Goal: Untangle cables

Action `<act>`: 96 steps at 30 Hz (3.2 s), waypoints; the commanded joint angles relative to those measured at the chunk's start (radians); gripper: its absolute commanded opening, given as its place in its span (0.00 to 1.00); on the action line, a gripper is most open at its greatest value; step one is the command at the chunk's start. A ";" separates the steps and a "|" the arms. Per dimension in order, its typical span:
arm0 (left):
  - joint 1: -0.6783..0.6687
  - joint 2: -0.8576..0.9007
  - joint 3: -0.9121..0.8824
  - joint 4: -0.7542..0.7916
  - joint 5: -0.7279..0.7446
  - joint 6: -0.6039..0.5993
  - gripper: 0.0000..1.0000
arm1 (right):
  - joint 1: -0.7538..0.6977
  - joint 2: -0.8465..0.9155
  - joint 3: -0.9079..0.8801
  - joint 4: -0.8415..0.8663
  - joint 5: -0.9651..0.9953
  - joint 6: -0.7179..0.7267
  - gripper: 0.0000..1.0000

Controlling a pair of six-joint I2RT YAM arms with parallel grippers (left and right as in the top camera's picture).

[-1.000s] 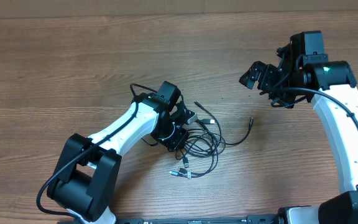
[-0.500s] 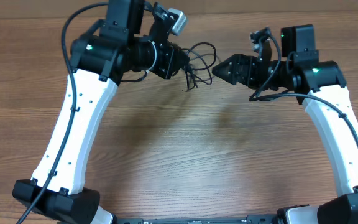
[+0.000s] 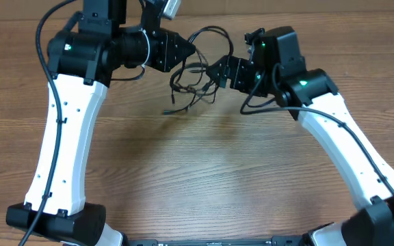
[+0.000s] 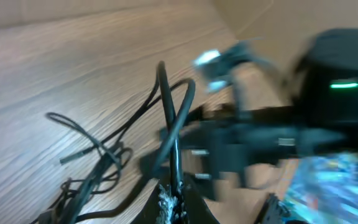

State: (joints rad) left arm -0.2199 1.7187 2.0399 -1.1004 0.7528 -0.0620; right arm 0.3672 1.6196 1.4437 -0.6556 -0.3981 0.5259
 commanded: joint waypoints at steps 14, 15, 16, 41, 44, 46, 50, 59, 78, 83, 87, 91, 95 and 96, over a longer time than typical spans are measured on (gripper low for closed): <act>0.064 -0.027 0.253 0.005 0.237 -0.105 0.04 | -0.112 0.200 0.023 0.003 0.230 0.215 0.68; 0.085 -0.031 0.263 0.005 0.227 -0.120 0.04 | -0.128 0.200 0.023 -0.024 0.246 0.214 0.68; 0.102 -0.033 0.267 0.005 0.217 -0.127 0.04 | -0.142 0.200 0.023 -0.045 0.255 0.214 0.68; 0.335 -0.042 0.280 -0.259 -0.446 -0.123 0.04 | -0.323 0.189 0.095 -0.403 -0.162 -0.285 0.93; 0.307 0.006 0.279 -0.402 -0.445 -0.053 0.04 | -0.323 0.176 0.211 -0.481 -0.452 -0.460 0.94; 0.282 0.045 0.278 -0.459 -0.445 -0.003 0.07 | -0.322 0.169 0.276 -0.526 -0.448 -0.449 0.94; 0.242 0.153 0.278 -0.523 -0.449 0.069 0.21 | -0.324 0.169 0.308 -0.563 -0.319 -0.375 0.91; 0.220 0.383 0.278 -0.574 -0.360 0.197 0.61 | -0.337 0.169 0.308 -0.600 -0.167 -0.366 1.00; 0.027 0.835 0.278 -0.349 -0.333 0.651 0.57 | -0.339 0.169 0.308 -0.607 -0.164 -0.370 1.00; 0.019 0.841 0.278 -0.259 -0.330 0.630 0.41 | -0.339 0.169 0.308 -0.608 -0.164 -0.370 1.00; 0.013 0.837 0.282 -0.269 -0.278 0.630 0.04 | -0.339 0.169 0.308 -0.614 -0.165 -0.370 1.00; 0.027 0.771 0.404 -0.315 -0.219 0.473 0.04 | -0.338 0.169 0.308 -0.597 -0.208 -0.374 1.00; 0.039 0.625 0.613 -0.343 -0.187 0.341 0.04 | -0.335 0.169 0.308 -0.576 -0.271 -0.404 1.00; 0.039 0.586 0.644 -0.343 -0.187 0.327 0.04 | -0.335 0.169 0.308 -0.574 -0.275 -0.404 1.00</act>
State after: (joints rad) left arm -0.1898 2.5141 2.5313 -1.4406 0.5049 0.3931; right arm 0.0334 1.8088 1.7351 -1.2400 -0.6228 0.1448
